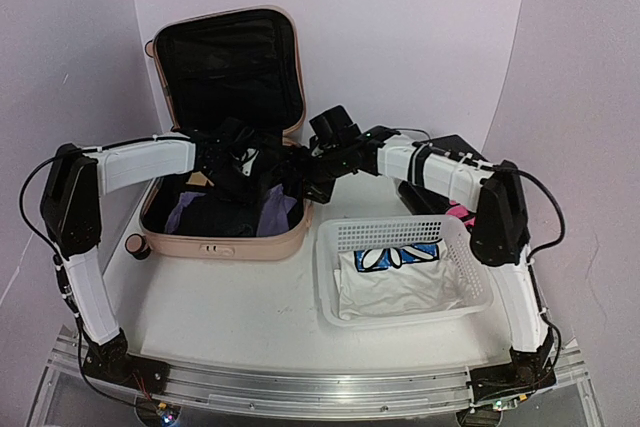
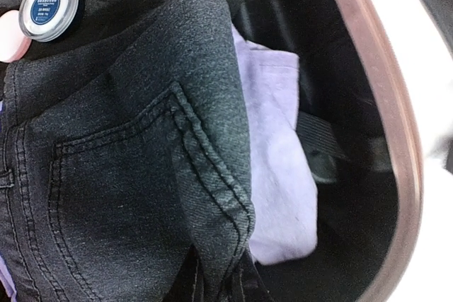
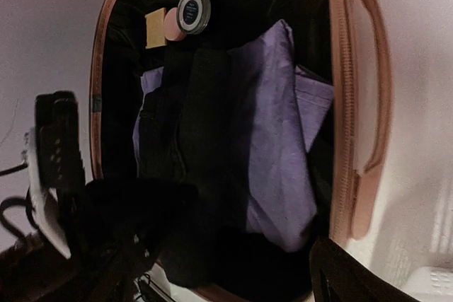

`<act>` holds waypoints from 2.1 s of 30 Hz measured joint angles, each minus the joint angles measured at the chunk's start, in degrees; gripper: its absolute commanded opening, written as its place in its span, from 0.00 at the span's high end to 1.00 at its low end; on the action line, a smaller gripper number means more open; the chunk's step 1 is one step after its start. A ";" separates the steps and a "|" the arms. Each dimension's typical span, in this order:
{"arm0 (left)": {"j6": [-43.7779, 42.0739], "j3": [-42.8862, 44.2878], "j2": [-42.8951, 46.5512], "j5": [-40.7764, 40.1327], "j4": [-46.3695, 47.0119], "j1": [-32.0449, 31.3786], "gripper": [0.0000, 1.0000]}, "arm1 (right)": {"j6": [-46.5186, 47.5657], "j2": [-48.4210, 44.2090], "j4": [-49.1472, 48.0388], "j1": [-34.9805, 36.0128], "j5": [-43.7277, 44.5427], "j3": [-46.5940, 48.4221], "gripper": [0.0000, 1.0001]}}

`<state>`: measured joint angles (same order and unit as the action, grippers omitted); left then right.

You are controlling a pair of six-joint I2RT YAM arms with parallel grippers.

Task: Open, take out, and arrange the luggage

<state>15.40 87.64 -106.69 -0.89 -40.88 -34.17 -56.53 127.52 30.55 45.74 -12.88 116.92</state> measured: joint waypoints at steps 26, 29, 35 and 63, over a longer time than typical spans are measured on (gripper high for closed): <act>-0.52 -6.93 6.62 5.49 3.52 1.60 1.00 | -20.65 21.11 -3.43 5.60 5.16 21.88 0.35; -0.55 -7.54 6.67 5.49 3.93 1.73 0.99 | -21.90 21.99 -5.18 5.60 4.83 22.01 0.30; -1.51 -7.54 6.69 7.52 3.82 1.18 0.96 | -23.71 24.00 -9.70 5.57 4.59 22.08 0.47; -4.92 -16.04 40.13 4.24 1.29 4.87 0.27 | -25.00 19.21 -13.00 5.55 3.82 14.23 1.00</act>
<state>10.48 71.59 -66.57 3.36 -39.59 -29.30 -81.54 146.74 17.54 51.29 -9.06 131.15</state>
